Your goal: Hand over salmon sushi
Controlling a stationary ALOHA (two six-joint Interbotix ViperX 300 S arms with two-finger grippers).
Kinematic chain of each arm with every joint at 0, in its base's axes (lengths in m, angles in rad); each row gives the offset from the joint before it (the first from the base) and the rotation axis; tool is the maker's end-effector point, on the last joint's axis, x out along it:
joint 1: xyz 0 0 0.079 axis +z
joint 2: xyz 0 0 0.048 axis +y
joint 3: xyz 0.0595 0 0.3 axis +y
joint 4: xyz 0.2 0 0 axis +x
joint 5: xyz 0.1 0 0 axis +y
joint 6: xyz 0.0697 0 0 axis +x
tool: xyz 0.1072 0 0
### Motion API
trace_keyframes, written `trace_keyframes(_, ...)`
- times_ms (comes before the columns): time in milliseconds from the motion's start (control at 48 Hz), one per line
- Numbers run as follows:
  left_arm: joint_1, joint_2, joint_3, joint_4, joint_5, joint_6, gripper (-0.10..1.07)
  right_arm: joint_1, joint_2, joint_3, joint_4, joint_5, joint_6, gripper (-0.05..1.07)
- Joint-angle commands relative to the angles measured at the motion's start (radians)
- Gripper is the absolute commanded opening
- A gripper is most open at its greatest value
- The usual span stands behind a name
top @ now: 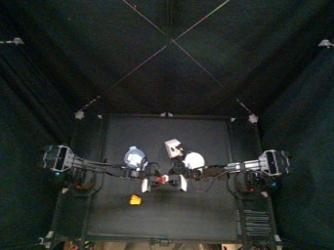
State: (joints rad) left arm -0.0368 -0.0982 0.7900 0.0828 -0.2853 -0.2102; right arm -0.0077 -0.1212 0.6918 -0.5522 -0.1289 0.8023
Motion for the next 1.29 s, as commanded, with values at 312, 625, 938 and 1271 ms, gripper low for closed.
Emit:
trace_keyframes(312,0.005,0.003,-0.014,0.011,-0.026,0.003,0.48,0.005,-0.008,-0.025,-0.008,-0.003,0.006,0.59)
trace_keyframes(625,0.008,0.005,0.006,0.020,-0.041,0.002,0.76,0.002,-0.023,-0.021,0.000,-0.005,0.012,0.59)
trace_keyframes(938,0.009,-0.041,0.054,0.020,-0.084,0.002,0.87,0.005,-0.037,0.005,0.015,-0.003,0.014,0.59)
trace_keyframes(1271,0.009,-0.103,0.109,0.018,-0.084,0.000,0.87,-0.003,-0.123,0.077,0.031,0.003,0.014,0.59)
